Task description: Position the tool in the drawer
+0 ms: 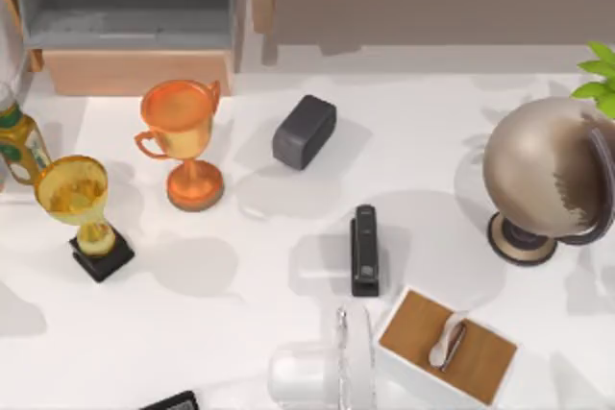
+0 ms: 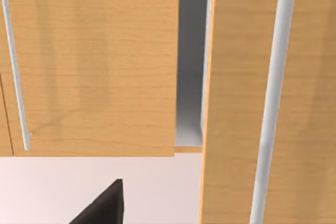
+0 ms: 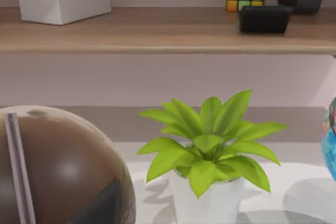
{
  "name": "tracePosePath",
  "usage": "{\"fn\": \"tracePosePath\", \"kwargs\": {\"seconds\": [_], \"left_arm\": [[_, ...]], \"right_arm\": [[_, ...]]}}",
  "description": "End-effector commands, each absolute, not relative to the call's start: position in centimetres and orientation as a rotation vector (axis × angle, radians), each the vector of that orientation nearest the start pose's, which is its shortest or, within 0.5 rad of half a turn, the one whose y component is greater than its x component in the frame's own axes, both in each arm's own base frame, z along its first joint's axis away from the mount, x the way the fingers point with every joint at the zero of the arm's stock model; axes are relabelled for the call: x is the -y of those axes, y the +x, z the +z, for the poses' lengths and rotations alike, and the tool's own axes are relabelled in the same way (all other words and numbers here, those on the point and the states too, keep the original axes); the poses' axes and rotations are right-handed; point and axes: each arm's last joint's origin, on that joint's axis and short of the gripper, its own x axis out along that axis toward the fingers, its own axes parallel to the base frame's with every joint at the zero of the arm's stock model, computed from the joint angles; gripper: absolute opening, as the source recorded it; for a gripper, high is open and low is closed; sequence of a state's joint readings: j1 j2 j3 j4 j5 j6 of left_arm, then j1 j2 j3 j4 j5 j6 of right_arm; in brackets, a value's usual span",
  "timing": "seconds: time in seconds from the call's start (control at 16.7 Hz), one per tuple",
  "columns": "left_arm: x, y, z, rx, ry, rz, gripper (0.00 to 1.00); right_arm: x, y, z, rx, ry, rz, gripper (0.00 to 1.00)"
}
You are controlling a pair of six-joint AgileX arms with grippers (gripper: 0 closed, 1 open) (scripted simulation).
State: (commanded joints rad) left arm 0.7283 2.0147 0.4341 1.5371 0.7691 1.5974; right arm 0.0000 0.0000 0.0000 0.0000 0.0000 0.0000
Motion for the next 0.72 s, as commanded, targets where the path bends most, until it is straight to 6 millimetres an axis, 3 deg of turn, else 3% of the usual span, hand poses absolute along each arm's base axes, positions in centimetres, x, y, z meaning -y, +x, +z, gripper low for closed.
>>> {"fn": "tracePosePath", "kwargs": {"seconds": [0.3,0.54,0.72], "left_arm": [[-19.4,24.6,13.0,0.034,1.614,0.103,1.0],[-20.4,27.7,18.5,0.087,1.607,0.221,1.0],[-19.8,30.7,23.0,0.13,1.537,0.266,1.0]], "right_arm": [[0.1,10.6,16.0,0.0,0.0,0.0,1.0],[0.1,10.6,16.0,0.0,0.0,0.0,1.0],[0.1,10.6,16.0,0.0,0.0,0.0,1.0]]}}
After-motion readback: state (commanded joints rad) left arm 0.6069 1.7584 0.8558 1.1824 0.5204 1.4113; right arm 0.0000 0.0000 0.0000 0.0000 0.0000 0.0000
